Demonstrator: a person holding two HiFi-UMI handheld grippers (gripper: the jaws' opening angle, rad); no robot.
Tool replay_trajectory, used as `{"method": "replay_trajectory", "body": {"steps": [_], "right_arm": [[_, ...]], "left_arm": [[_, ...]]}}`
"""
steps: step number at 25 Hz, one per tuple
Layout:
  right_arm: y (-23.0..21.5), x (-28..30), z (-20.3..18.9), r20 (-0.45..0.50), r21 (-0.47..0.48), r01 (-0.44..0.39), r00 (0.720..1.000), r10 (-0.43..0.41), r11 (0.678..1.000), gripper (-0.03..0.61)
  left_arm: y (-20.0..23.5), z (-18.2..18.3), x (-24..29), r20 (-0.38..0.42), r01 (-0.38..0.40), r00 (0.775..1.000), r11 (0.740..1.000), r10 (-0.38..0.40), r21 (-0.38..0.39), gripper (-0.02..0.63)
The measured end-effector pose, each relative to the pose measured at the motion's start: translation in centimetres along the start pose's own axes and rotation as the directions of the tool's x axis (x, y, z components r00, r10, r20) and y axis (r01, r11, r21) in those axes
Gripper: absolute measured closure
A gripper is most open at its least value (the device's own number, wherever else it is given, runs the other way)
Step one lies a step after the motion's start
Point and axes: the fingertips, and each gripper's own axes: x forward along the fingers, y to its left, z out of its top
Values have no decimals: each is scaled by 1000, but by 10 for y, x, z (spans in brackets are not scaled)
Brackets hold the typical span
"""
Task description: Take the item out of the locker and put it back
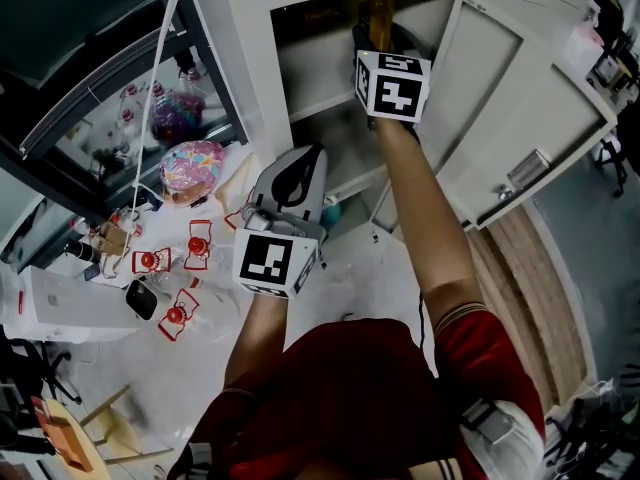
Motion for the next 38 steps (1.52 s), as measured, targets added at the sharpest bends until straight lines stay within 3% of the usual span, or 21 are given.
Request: {"method": "replay_trajectory", "body": {"steps": [2, 8, 13, 27, 38], "right_arm": [[-1, 0, 1, 2, -2, 3, 1000, -3, 1000, 399], [3, -3, 3, 23, -28, -2, 1000, 3, 1000, 393], [15, -7, 5, 28, -130, -25, 999, 29, 991, 393], [60, -34, 11, 43, -422, -71, 994, 98, 904, 394], [70, -67, 12, 61, -494, -67, 992, 111, 867, 396]], "left_arm": [[0, 0, 0, 1, -1, 1000, 1000, 1, -1, 607], [1, -2, 1, -2, 3, 1000, 1000, -3, -1, 607], [4, -3, 1, -3, 3, 1000, 1000, -3, -8, 607], [6, 1, -5, 14, 4, 1000, 1000, -3, -26, 607], [-2, 7, -15, 26, 13, 1000, 1000, -13, -25, 607]]}}
